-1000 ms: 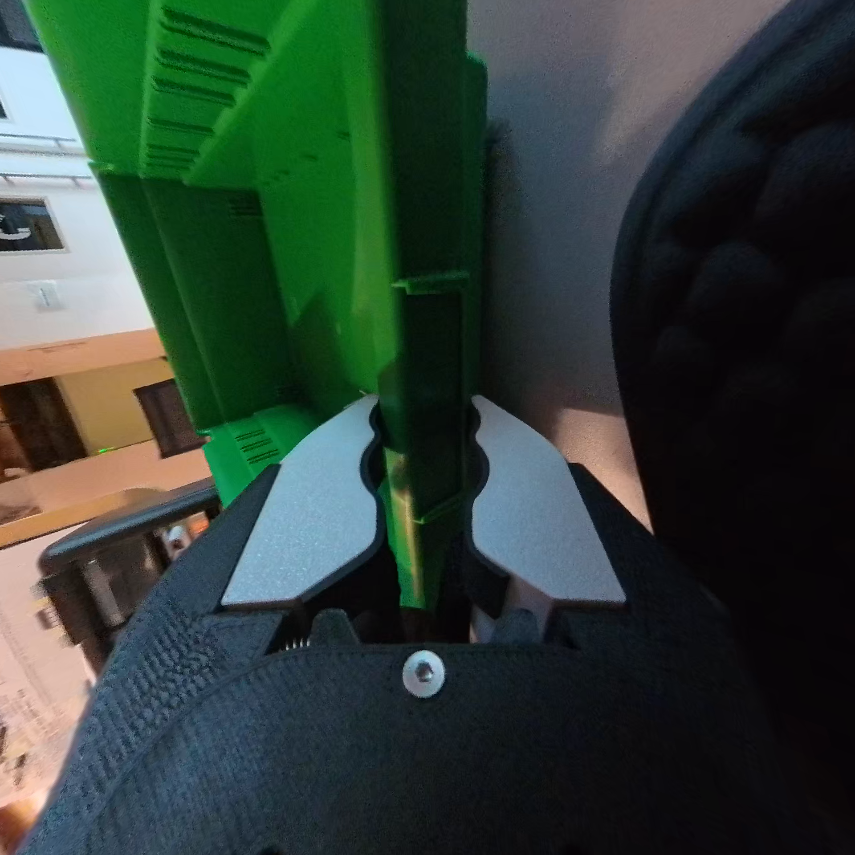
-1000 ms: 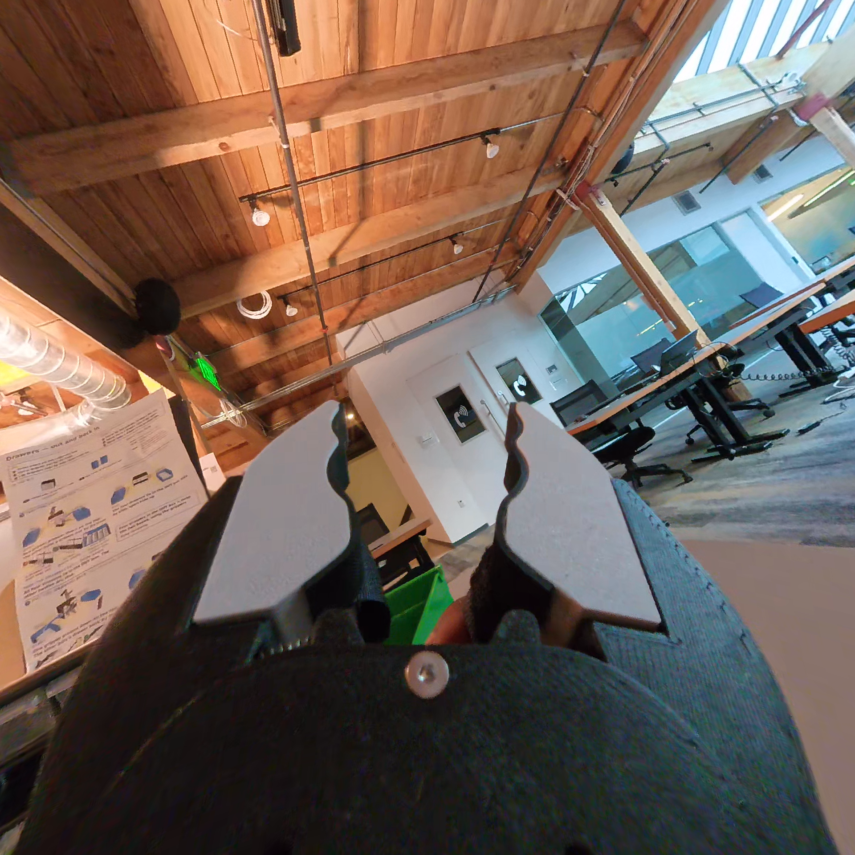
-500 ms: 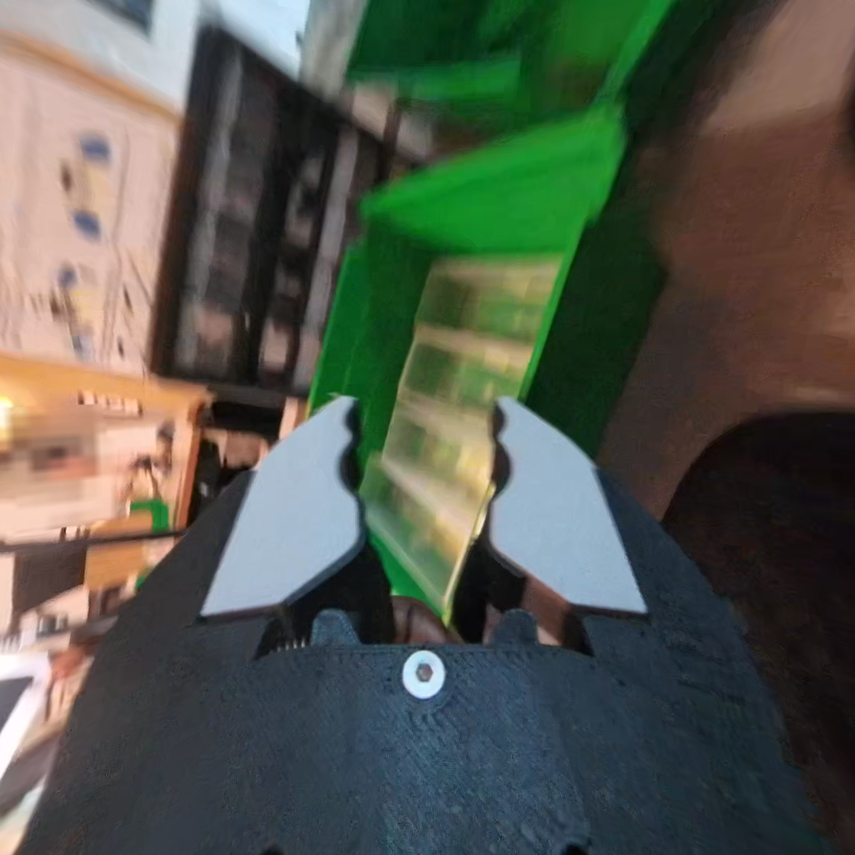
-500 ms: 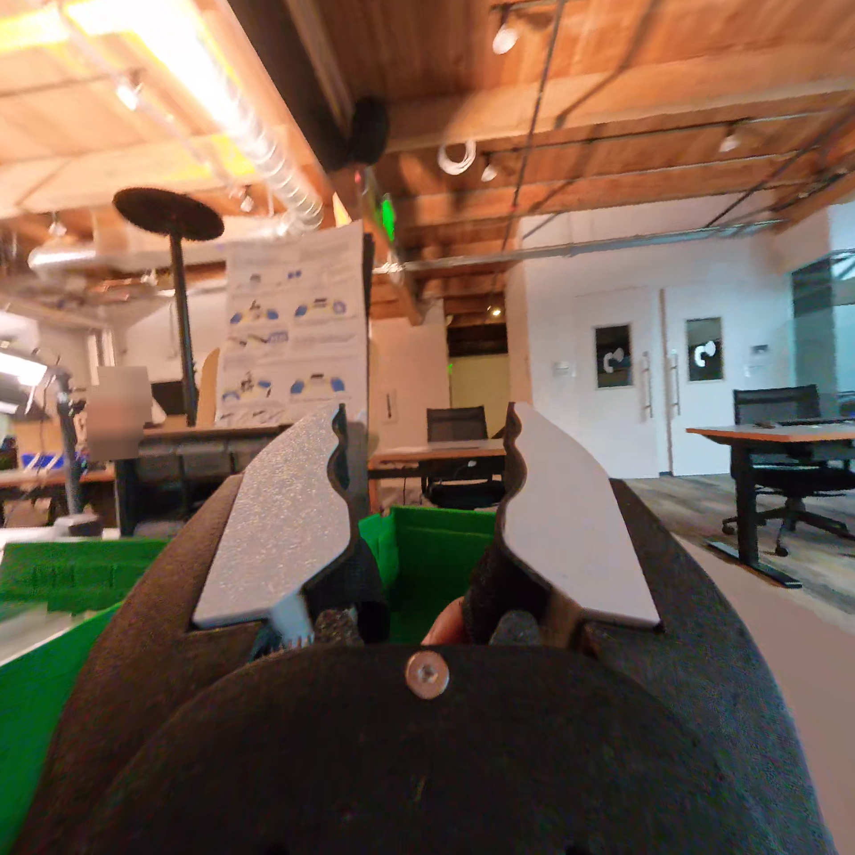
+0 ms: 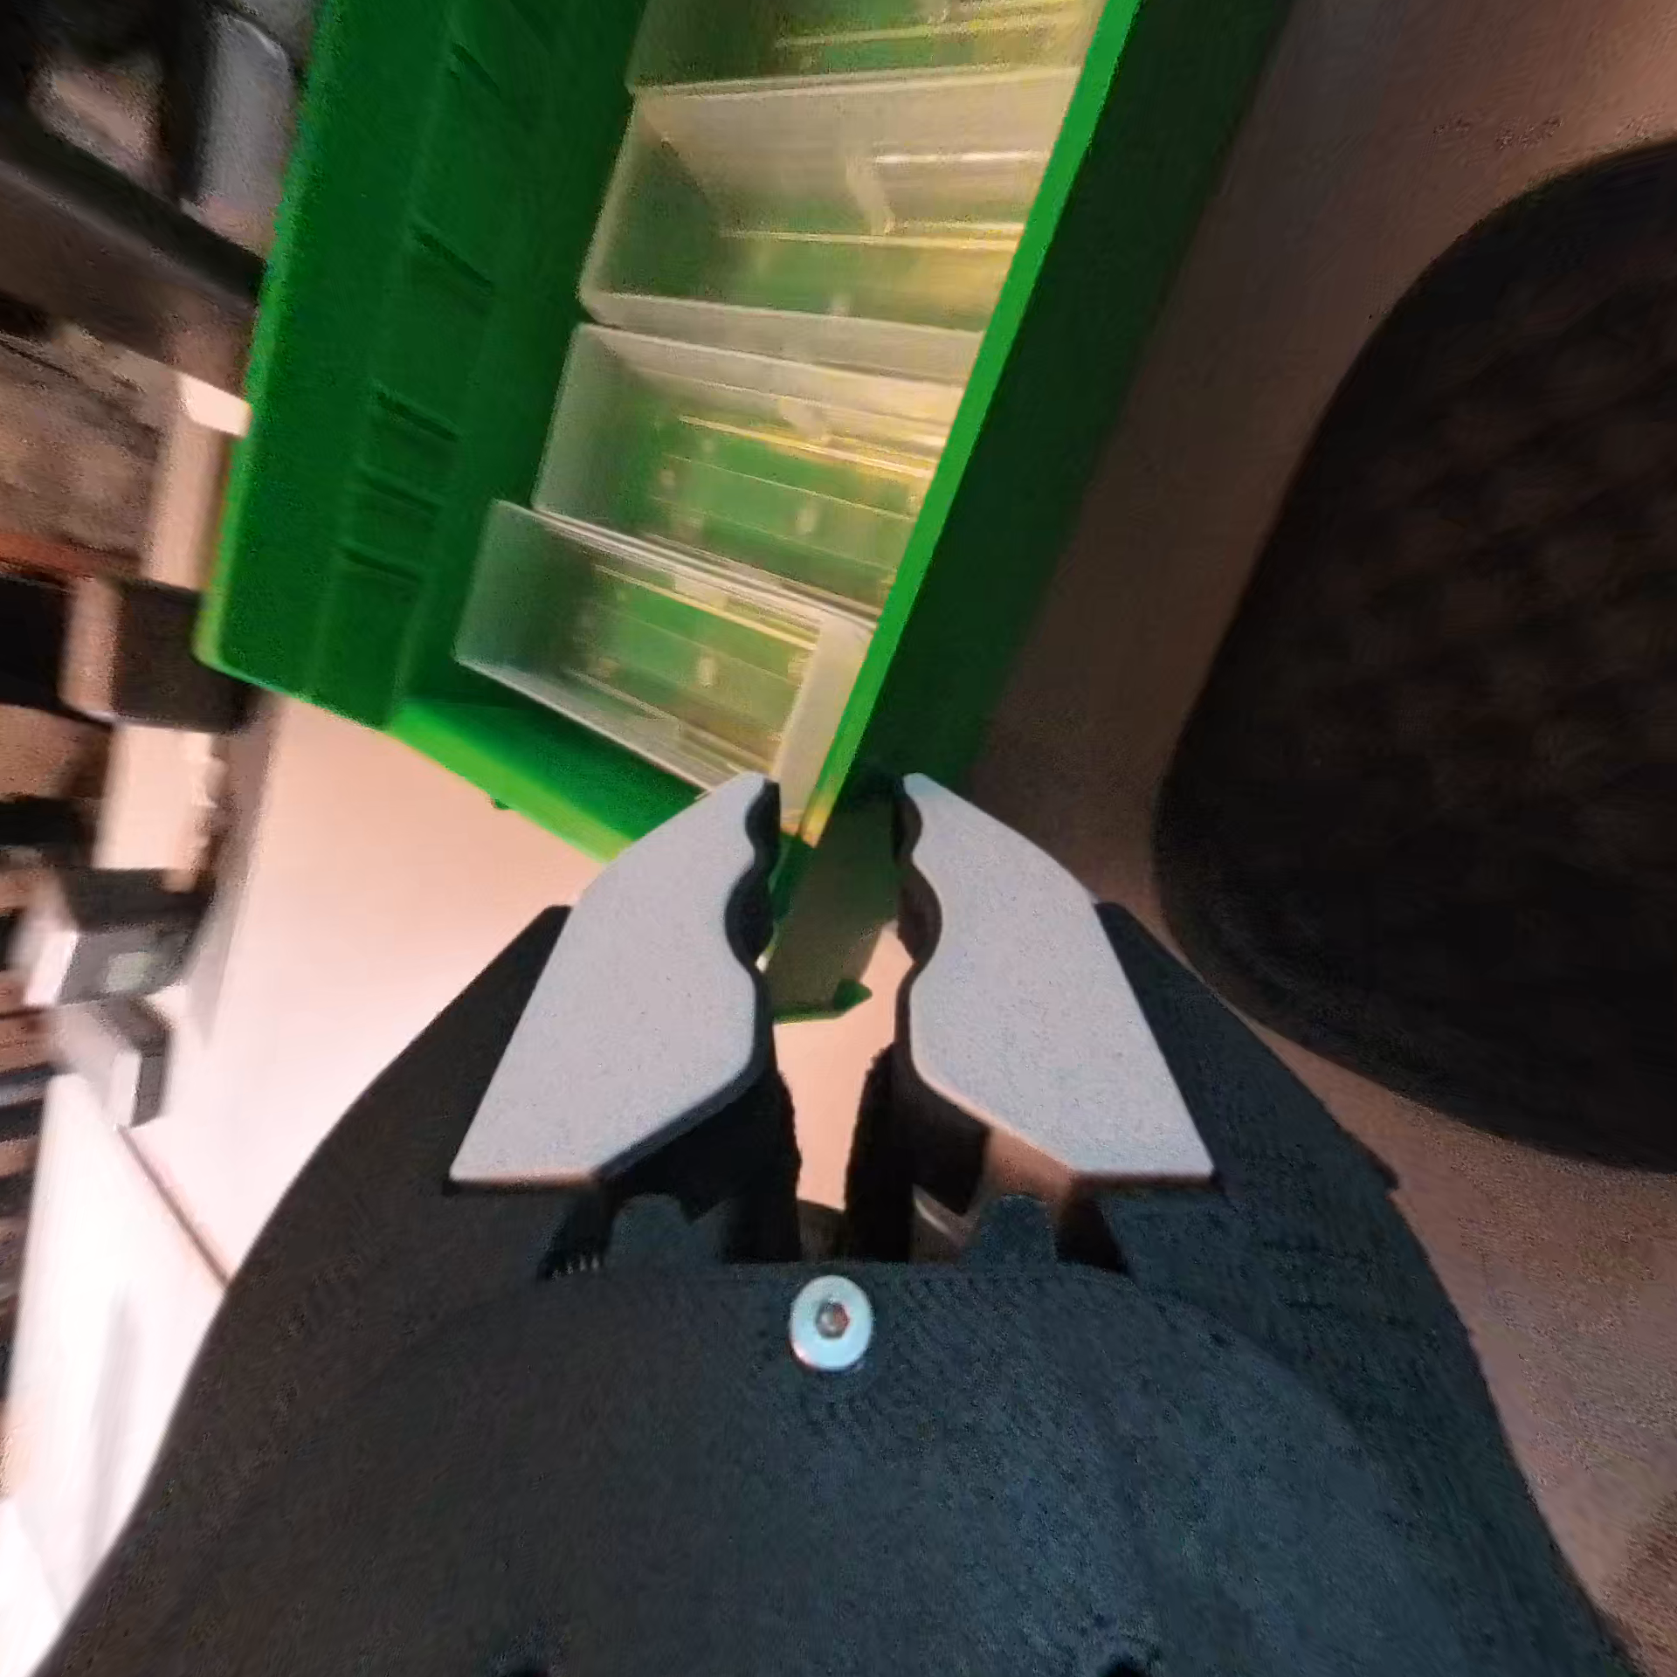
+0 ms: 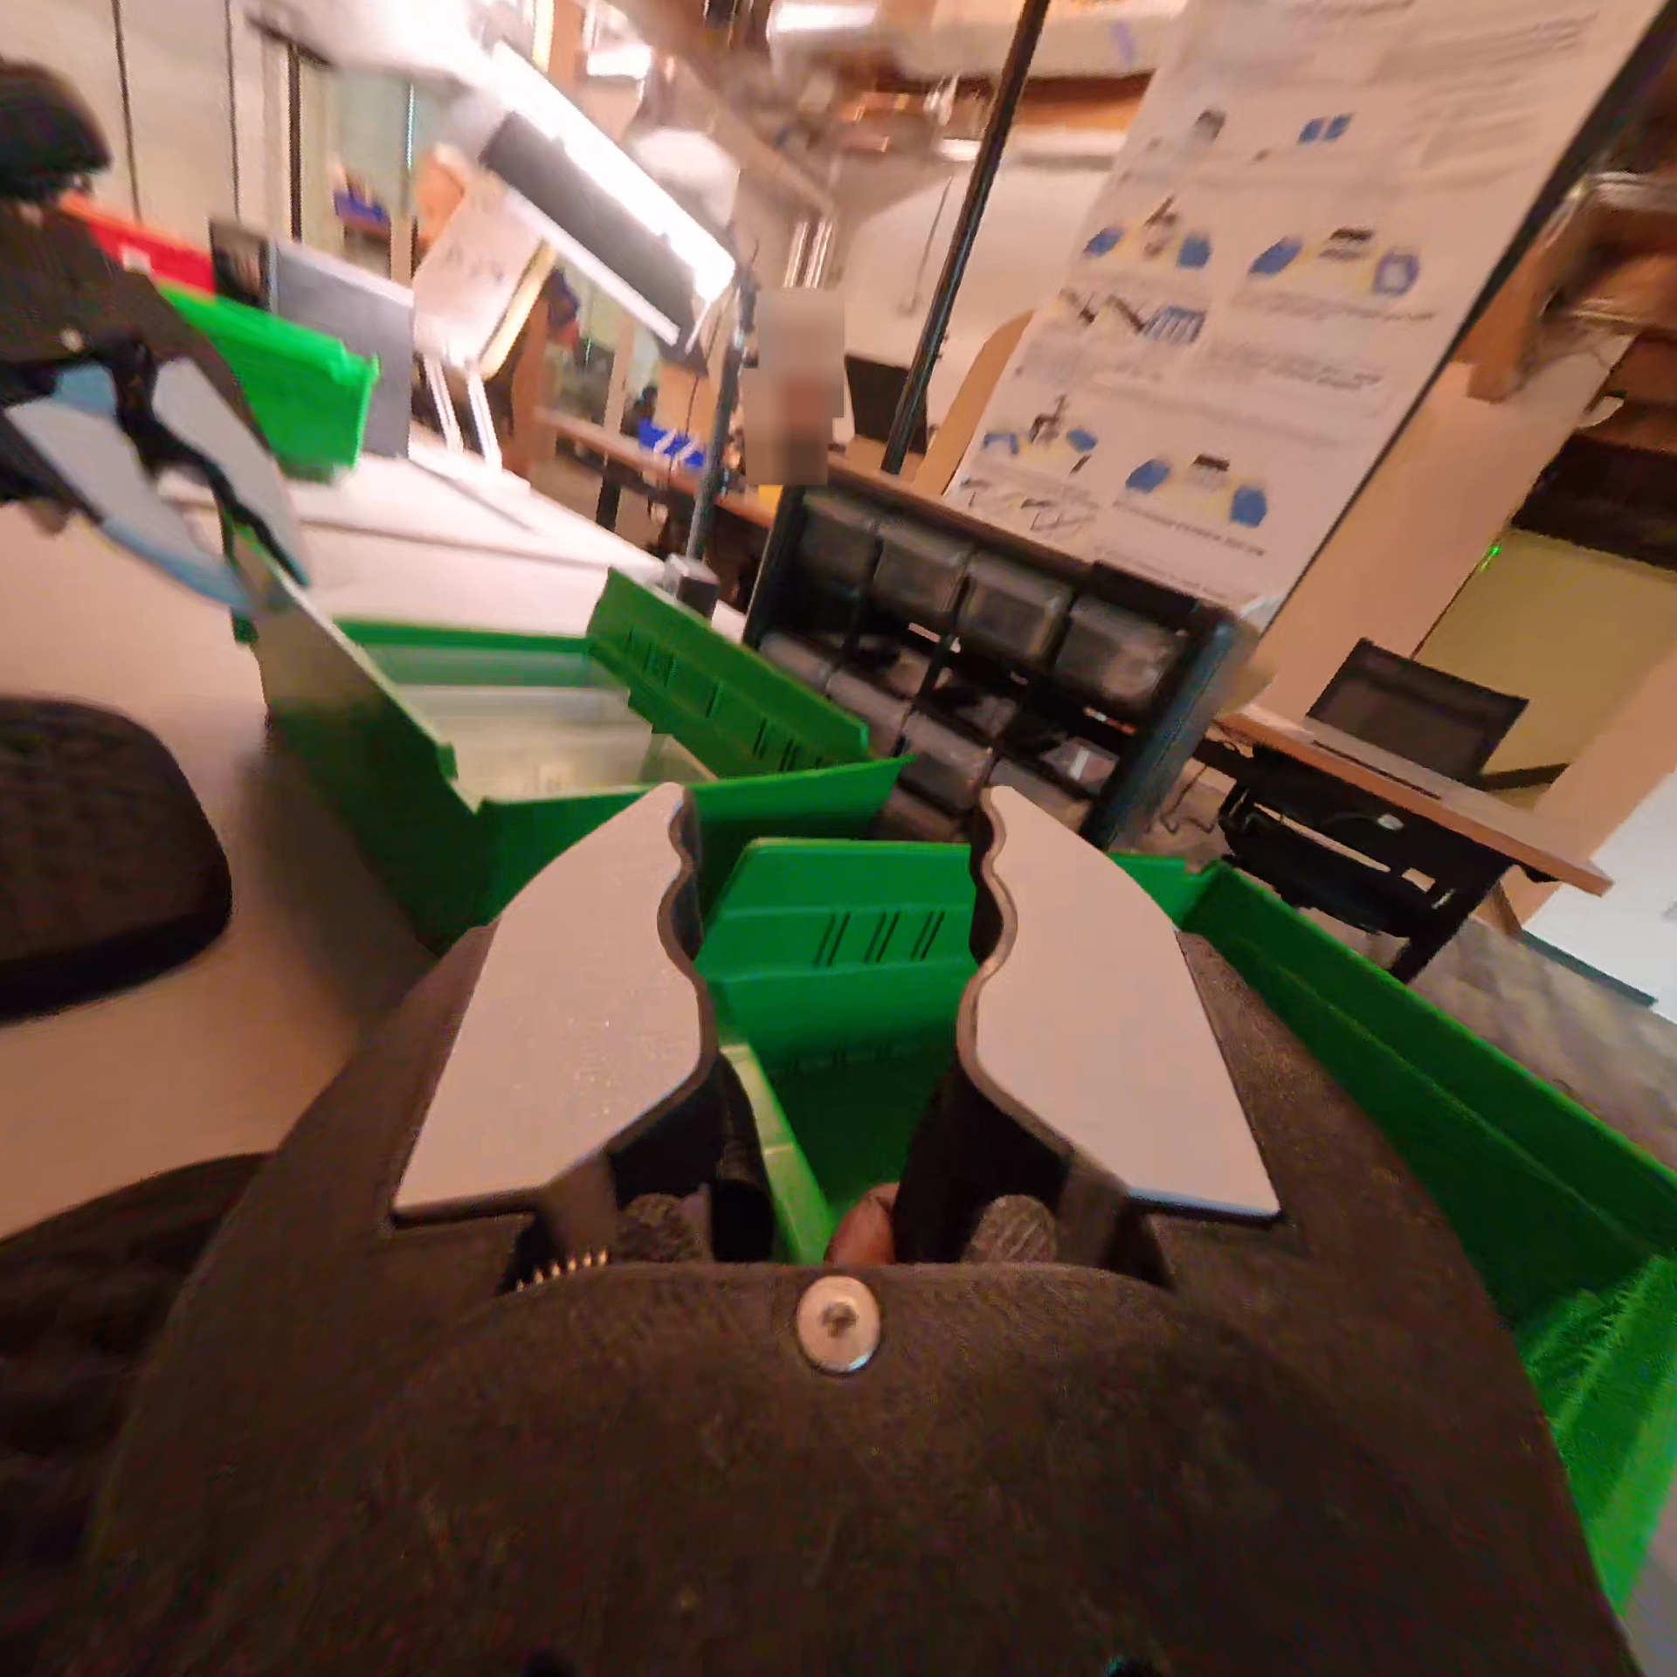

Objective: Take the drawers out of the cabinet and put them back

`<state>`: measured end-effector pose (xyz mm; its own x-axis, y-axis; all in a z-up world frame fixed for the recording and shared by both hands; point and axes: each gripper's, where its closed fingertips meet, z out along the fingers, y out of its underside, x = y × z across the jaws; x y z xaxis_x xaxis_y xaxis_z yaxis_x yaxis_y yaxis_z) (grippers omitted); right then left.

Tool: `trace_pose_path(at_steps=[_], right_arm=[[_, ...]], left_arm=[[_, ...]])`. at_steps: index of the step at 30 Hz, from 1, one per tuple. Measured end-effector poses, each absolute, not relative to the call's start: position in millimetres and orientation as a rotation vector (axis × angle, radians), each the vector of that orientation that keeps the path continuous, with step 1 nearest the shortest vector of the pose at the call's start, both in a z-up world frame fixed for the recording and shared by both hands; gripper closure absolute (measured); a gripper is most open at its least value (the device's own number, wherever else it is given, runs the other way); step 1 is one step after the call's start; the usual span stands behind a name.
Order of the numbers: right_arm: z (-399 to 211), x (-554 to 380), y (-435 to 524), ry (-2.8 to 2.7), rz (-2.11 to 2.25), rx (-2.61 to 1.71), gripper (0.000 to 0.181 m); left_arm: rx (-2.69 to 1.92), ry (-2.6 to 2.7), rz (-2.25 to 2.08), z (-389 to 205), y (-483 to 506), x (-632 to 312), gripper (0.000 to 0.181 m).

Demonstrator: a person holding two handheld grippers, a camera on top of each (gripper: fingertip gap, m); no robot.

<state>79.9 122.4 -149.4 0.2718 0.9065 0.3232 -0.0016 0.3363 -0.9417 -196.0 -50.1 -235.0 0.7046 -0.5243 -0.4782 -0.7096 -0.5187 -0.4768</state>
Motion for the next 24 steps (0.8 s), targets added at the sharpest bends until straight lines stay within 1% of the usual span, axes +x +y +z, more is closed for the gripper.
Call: trace_pose_path(at_steps=[1,6,10,17,21,24], right_arm=[[-154.8,76.5,122.4,-1.149,0.760,-1.052,0.124],[-182.0,67.5,125.6,-1.270,0.697,-1.159,0.126],[-209.0,64.0,128.1,-1.397,0.592,-1.261,0.125],[-245.6,66.5,143.3,-1.520,0.316,-1.410,0.123],[-258.9,70.5,149.2,-1.560,0.219,-1.463,0.123],[-266.8,74.7,153.1,-1.574,0.176,-1.504,0.123]], left_arm=[[-2.228,0.954,0.394,-234.4,-50.5,-196.0,0.159],[-2.288,0.913,0.447,-234.5,-74.2,-200.4,0.162],[-2.392,0.749,0.491,-234.3,-113.7,-216.7,0.164],[-2.728,0.186,0.525,-236.3,-186.7,-256.0,0.168],[-2.740,0.189,0.604,-236.6,-168.0,-240.7,0.172],[-2.535,0.359,0.654,-238.2,-116.0,-222.9,0.166]])
